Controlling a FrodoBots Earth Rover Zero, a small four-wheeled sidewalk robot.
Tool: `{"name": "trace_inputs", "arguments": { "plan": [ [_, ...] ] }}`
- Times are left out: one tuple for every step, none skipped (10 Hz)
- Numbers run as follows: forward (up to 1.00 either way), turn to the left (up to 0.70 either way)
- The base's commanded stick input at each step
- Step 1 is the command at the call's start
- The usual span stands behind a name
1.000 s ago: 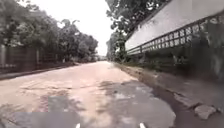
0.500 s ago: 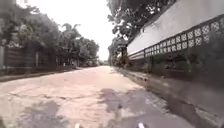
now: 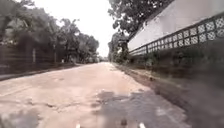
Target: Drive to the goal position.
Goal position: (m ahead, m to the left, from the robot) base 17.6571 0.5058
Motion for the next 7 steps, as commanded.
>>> {"name": "trace_inputs", "arguments": {
  "plan": [
    [0.85,0.00],
    [0.85,0.00],
    [0.85,0.00],
    [0.85,0.00],
    [0.85,0.00],
    [0.85,0.00],
    [0.85,0.00]
  ]
}}
